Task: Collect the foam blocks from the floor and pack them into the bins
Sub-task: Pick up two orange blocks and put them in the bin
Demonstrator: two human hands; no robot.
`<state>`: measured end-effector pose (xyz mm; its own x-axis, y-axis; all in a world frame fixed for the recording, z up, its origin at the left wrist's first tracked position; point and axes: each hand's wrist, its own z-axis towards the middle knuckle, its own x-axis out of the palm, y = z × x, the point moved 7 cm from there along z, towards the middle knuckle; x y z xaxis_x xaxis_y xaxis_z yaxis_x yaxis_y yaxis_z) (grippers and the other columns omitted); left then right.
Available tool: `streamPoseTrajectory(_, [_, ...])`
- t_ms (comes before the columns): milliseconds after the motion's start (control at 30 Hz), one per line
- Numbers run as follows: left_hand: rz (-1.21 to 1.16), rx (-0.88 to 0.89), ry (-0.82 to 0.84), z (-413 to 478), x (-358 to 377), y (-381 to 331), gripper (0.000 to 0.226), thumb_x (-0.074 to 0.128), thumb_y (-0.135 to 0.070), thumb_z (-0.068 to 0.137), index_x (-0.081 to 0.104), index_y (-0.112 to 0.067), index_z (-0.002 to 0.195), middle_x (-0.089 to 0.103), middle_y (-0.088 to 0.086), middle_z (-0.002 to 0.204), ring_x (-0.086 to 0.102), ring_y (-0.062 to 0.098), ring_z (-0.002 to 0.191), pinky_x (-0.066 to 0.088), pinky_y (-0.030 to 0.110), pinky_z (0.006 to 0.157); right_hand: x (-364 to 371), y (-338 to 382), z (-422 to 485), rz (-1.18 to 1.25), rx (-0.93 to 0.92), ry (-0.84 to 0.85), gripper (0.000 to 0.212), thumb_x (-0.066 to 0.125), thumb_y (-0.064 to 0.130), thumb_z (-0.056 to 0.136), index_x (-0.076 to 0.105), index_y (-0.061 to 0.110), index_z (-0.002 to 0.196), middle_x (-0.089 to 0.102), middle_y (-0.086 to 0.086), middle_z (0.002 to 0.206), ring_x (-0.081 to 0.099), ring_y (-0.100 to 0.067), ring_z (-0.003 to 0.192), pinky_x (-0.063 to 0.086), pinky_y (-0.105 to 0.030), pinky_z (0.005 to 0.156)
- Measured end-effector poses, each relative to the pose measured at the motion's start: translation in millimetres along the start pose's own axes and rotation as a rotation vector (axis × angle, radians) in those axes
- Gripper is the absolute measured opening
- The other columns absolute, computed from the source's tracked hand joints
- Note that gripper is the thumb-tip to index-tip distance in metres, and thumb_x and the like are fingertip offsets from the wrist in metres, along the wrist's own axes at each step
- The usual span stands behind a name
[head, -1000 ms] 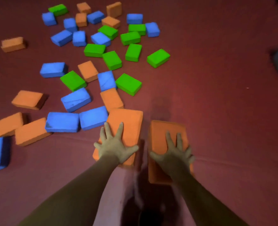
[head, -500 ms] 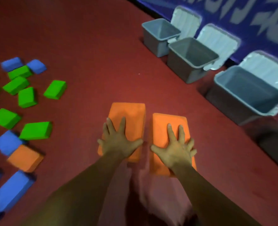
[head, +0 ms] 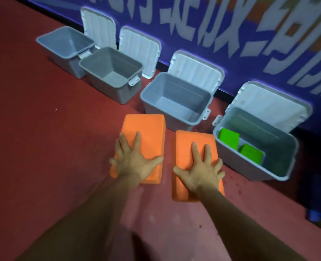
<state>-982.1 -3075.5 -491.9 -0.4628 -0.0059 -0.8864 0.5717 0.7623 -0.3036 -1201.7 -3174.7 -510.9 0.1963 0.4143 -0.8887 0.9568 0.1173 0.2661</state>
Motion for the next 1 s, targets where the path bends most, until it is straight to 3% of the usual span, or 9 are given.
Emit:
streamPoseTrajectory(467, [0.158, 0.447, 0.077, 141.1, 123.0, -321.9, 0.12, 0.058, -0.088, 0.059, 0.003, -0.047, 0.157, -0.012, 0.005, 0.168, -0.006, 0.027, 0.154, 0.027, 0.062, 0.109, -80.6, -189.4, 189.3, 0.154, 0.388, -0.166, 0.111, 0.052, 0.088, 0.065, 0.0, 0.052, 0.156, -0.008, 0.004, 0.169, 0.006, -0.051, 0.147, 0.012, -0.066, 0.115])
streamPoseTrajectory(700, [0.225, 0.552, 0.169, 145.4, 212.9, -442.7, 0.123, 0.057, -0.091, 0.058, -0.007, -0.05, 0.155, -0.021, 0.001, 0.166, -0.005, 0.027, 0.153, 0.025, 0.061, 0.109, -90.8, -301.4, 250.4, 0.257, 0.57, -0.172, 0.114, 0.049, 0.096, 0.06, 0.004, 0.053, 0.156, -0.007, 0.004, 0.168, 0.005, -0.05, 0.147, 0.012, -0.065, 0.115])
streamPoseTrajectory(1000, [0.227, 0.511, 0.219, 168.5, 303.0, -545.7, 0.123, 0.061, -0.087, 0.057, 0.006, -0.044, 0.158, -0.016, -0.007, 0.166, -0.004, 0.026, 0.153, 0.024, 0.065, 0.111, -94.9, -420.9, 326.7, 0.28, 0.634, -0.137, 0.11, 0.053, 0.09, 0.062, 0.008, 0.053, 0.156, -0.001, 0.003, 0.168, 0.008, -0.05, 0.147, 0.016, -0.065, 0.116])
